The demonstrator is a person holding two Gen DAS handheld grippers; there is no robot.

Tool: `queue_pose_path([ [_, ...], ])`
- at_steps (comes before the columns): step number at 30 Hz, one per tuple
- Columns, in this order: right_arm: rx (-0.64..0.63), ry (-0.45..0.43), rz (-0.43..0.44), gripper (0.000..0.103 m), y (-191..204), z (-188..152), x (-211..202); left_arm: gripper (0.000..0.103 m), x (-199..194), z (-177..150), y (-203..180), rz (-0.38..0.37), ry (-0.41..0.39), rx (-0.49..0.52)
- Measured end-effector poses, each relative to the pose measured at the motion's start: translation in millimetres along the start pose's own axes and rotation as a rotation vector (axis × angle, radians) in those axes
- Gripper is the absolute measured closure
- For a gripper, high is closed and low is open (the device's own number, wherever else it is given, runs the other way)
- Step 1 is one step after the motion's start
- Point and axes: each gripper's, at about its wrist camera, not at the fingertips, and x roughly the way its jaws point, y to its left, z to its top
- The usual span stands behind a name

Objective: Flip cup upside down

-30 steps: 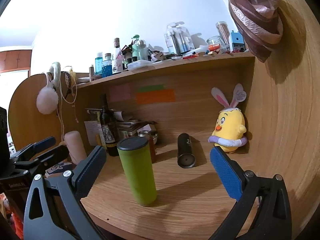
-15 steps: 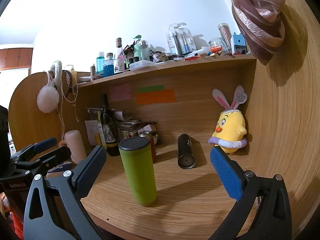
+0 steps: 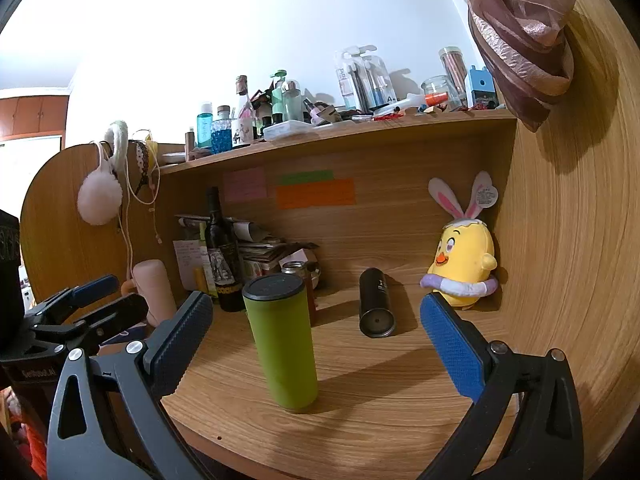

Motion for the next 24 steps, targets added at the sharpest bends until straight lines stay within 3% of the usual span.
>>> queue_pose_path([
  [24, 0.003, -0.011, 0.002, 0.000, 2.3, 0.6, -1.6, 0.000, -0.9, 0.2, -1.1, -0.007, -0.002, -0.029],
])
